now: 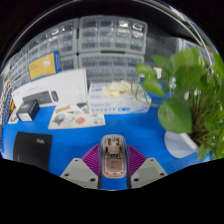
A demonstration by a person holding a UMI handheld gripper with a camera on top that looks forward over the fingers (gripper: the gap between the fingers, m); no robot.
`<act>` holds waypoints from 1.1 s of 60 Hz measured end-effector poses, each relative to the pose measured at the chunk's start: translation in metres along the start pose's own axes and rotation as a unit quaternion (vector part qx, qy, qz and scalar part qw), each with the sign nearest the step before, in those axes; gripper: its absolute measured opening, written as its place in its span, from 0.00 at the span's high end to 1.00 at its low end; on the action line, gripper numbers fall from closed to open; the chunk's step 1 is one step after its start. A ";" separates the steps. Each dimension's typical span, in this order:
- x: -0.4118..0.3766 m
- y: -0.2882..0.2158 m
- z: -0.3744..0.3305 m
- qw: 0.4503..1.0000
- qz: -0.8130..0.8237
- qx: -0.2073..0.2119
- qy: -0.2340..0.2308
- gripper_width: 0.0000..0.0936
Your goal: Arrange mouse
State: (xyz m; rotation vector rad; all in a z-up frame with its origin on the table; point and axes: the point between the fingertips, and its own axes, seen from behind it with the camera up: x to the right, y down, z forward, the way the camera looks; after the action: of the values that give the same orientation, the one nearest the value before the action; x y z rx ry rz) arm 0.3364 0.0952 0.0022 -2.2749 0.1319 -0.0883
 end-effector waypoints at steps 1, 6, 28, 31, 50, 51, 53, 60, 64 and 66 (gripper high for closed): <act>-0.002 -0.006 -0.005 1.000 -0.001 0.005 0.001 0.65; -0.021 -0.050 -0.038 0.999 -0.012 0.046 0.004 0.65; -0.204 -0.177 -0.157 0.983 -0.039 0.171 -0.049 0.65; -0.234 -0.161 -0.150 0.984 -0.048 0.162 -0.058 0.65; -0.326 0.006 -0.060 0.993 -0.070 0.008 -0.097 0.65; -0.326 0.013 -0.057 0.993 -0.071 0.003 -0.095 0.65; -0.326 0.025 -0.051 0.993 -0.073 -0.005 -0.090 0.65; -0.322 0.044 -0.041 0.994 -0.075 -0.005 -0.082 0.65; -0.322 0.045 -0.043 0.994 -0.070 -0.008 -0.081 0.63; -0.322 0.045 -0.042 0.995 -0.063 -0.011 -0.082 0.63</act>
State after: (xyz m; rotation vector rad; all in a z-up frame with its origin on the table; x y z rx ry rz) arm 0.0094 0.0743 -0.0109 -2.3013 -0.0963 0.0338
